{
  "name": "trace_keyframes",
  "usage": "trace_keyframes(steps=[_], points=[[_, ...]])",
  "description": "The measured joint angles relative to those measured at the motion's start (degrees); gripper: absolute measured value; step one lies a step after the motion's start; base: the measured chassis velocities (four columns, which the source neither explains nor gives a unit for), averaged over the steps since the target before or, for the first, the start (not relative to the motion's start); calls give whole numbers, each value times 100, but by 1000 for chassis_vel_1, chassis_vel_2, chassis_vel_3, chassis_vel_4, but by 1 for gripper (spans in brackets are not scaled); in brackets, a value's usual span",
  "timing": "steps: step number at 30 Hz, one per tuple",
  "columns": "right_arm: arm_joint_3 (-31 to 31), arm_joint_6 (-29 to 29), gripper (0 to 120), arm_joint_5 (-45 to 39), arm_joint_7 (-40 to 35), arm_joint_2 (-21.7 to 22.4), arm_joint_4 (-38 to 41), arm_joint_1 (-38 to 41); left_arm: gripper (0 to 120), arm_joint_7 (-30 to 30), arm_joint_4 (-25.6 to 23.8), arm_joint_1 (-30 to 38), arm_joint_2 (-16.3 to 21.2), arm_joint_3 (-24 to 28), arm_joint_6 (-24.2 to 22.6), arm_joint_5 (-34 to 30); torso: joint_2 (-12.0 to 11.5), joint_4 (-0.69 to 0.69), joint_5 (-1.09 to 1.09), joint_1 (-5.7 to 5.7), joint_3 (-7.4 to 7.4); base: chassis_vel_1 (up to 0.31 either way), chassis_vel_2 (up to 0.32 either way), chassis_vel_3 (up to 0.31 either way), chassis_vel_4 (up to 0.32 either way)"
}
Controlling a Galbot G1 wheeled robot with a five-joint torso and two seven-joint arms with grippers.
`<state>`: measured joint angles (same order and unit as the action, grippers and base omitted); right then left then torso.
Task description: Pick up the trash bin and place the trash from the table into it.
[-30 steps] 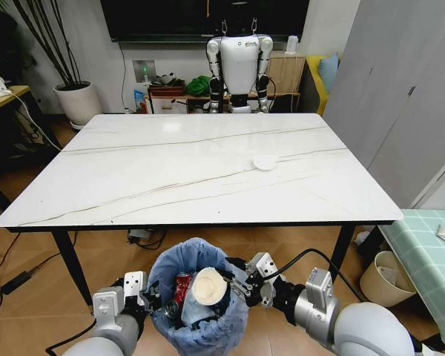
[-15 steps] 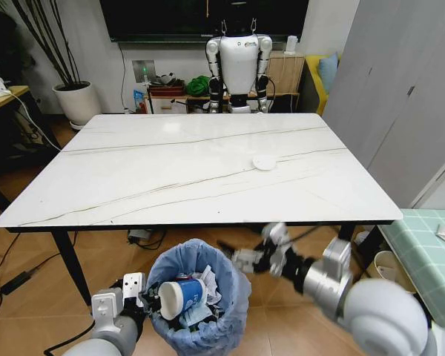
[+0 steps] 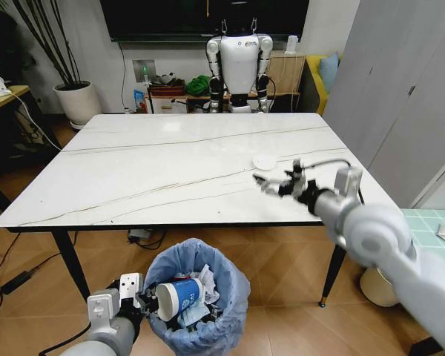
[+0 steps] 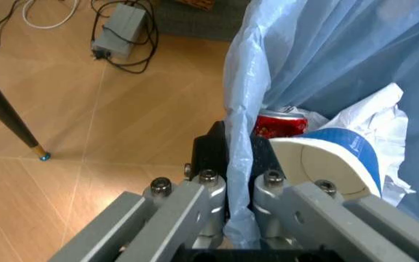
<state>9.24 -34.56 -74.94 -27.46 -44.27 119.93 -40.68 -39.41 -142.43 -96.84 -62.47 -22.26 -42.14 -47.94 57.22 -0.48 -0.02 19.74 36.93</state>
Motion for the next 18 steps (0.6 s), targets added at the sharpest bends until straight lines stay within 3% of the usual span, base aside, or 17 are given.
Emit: trace_keyframes(steps=[3, 18], points=[[-392, -91, 100, -191, -150, -140, -712, 581, 0, 13, 5, -19, 5, -14, 0, -3, 0, 0, 2, 0, 0, 0, 0, 0, 0], [-1640, -375, 100, -142, -188, -729, -2791, 2102, 0, 39, -3, -19, -2, -84, 0, -24, 0, 1, 2, 0, 0, 0, 0, 0, 0]])
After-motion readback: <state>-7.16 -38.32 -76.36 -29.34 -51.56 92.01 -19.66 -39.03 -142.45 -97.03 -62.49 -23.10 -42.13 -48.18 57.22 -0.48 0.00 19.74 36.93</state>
